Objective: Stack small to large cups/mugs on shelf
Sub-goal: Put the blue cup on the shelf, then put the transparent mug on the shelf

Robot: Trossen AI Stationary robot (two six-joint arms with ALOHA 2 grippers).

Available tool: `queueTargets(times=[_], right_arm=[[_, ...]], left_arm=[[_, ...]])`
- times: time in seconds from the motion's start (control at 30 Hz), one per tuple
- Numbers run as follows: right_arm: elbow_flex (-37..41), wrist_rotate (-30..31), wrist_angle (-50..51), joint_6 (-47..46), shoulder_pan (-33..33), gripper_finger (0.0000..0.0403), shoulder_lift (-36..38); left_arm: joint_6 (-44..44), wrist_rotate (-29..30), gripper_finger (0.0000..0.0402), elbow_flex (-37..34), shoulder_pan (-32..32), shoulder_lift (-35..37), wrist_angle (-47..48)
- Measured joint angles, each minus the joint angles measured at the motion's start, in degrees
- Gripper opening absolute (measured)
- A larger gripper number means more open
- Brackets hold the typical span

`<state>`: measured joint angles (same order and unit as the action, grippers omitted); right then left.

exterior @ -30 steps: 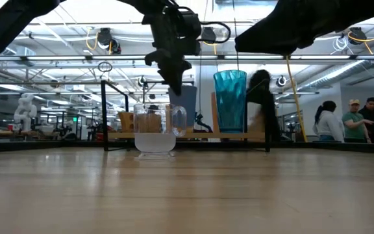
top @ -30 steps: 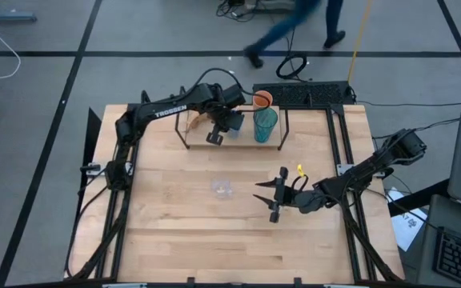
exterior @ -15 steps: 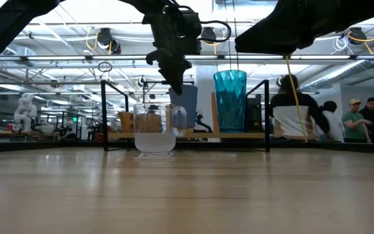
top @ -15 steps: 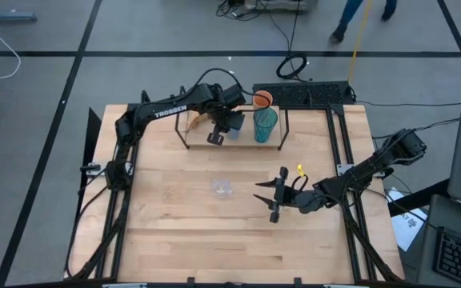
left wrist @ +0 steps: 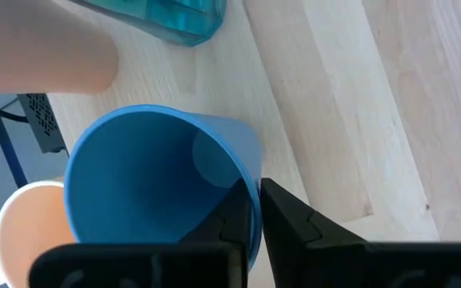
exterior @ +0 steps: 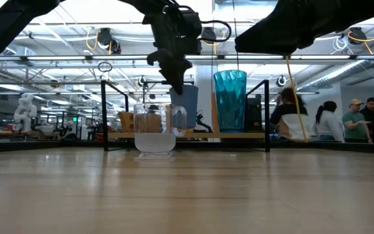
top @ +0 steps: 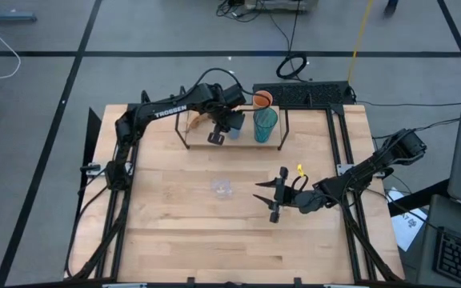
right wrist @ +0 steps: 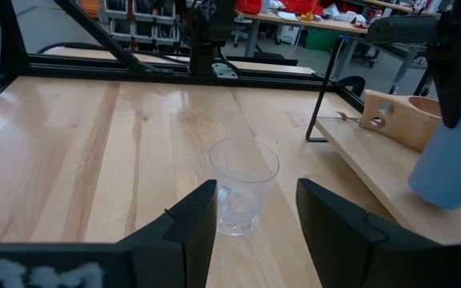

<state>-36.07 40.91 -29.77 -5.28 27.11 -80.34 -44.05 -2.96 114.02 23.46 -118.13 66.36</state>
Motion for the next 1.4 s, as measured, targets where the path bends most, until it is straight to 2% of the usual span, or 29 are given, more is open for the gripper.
queueTargets(times=[0.27, 0.47, 1.0, 1.4], right_arm=[[0.0, -0.1, -0.1, 0.0, 0.0, 0.0164, 0.0], [0.0, -0.2, -0.4, 0.1, 0.6, 0.0164, 0.0], [0.0, -0.2, -0.7, 0.2, 0.7, 0.0164, 0.0], [0.0, -0.2, -0.8, 0.2, 0.7, 0.0164, 0.0]], left_arm=[[0.7, 0.1, 0.0031, -2.0, 0.0, 0.1, -1.6], [1.4, 2.6, 0.0034, -5.3, 0.0, 0.1, -3.6], [5.6, 5.0, 0.0138, -5.6, -0.8, 0.6, -6.5], [7.3, 4.0, 0.0164, -5.4, -3.5, 9.2, -6.5]])
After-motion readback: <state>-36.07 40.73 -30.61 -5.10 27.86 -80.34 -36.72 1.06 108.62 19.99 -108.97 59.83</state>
